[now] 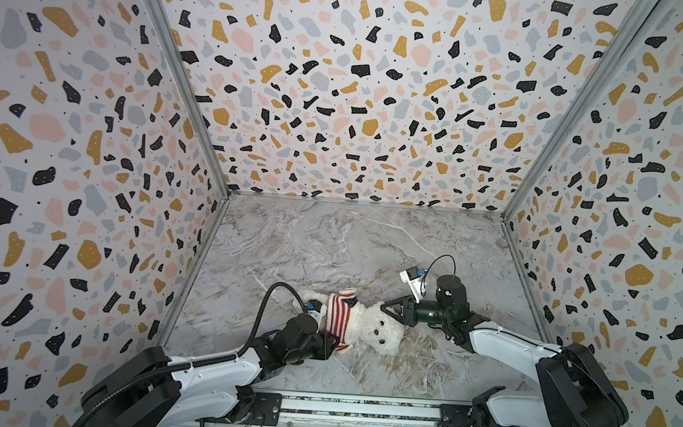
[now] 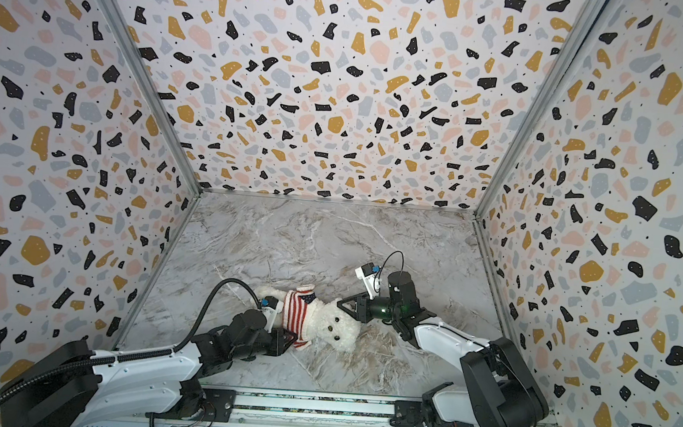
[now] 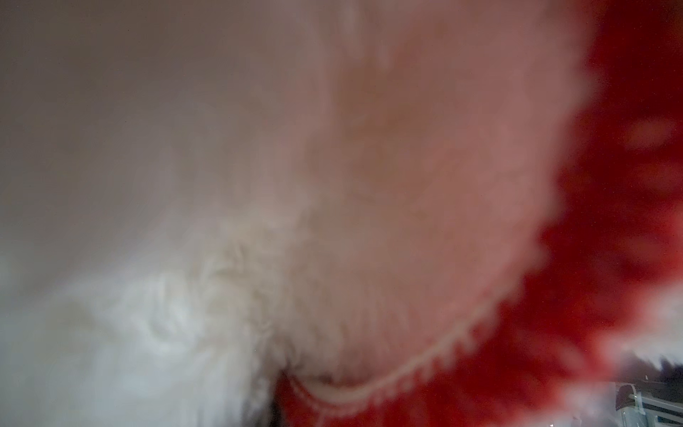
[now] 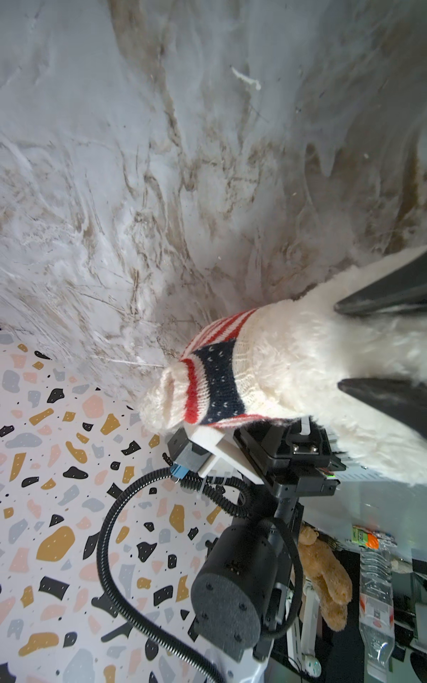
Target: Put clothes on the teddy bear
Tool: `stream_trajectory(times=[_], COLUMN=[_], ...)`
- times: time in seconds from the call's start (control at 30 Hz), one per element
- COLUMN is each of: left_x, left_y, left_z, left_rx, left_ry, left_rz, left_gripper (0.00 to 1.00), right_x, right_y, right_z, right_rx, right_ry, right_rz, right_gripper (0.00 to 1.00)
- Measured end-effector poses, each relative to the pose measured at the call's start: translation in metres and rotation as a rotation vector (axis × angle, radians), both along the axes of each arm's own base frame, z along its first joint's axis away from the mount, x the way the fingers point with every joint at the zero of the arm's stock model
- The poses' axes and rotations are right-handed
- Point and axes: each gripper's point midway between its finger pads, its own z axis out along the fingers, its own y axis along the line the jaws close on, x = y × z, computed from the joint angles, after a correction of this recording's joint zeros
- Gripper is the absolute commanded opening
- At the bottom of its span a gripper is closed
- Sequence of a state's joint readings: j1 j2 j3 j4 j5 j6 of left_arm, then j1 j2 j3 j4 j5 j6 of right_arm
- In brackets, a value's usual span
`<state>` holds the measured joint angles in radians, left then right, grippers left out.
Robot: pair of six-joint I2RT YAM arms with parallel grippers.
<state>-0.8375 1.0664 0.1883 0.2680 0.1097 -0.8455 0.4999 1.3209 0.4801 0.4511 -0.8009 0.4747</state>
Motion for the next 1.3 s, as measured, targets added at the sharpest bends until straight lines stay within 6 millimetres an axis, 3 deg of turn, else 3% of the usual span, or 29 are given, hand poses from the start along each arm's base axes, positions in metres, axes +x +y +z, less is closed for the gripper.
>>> stream_trajectory(times=[0.4,0.5,0.7,0.87,1.07,1.3], left_x=[0.003,0.005,0.008,0.01,0.011,0.011], left_y=[0.003,0.003,0.004,0.005,0.005,0.004], left_z=[0.002,0.005,0.009,0.01,0.008,0.001], left_rx=[0.002,-0.007,-0.015,-0.016,-0.011,0.001], left_ry=[-0.009,-0.019,-0.034,-0.04,-0.035,-0.026], left_rz=[0.028,0.035,0.054,0.067,0.07,0.069], left_gripper=[0.29,0.3,0.3,0.3,0.3,0.27], right_x=[-0.004,-0.004,0.0,0.012,0.024,0.016], right_y=[0.006,0.008,0.01,0.007,-0.012,-0.05], right_z=[0.007,0.012,0.015,0.013,0.001,-0.018], right_rx=[0.016,0.021,0.005,-0.05,-0.111,-0.108], right_ry=[-0.024,-0.038,-0.053,-0.062,-0.01,0.083], right_rz=[0.034,0.044,0.047,0.0,-0.099,-0.224], right_gripper=[0.1,0.01,0.01,0.32,0.72,0.84])
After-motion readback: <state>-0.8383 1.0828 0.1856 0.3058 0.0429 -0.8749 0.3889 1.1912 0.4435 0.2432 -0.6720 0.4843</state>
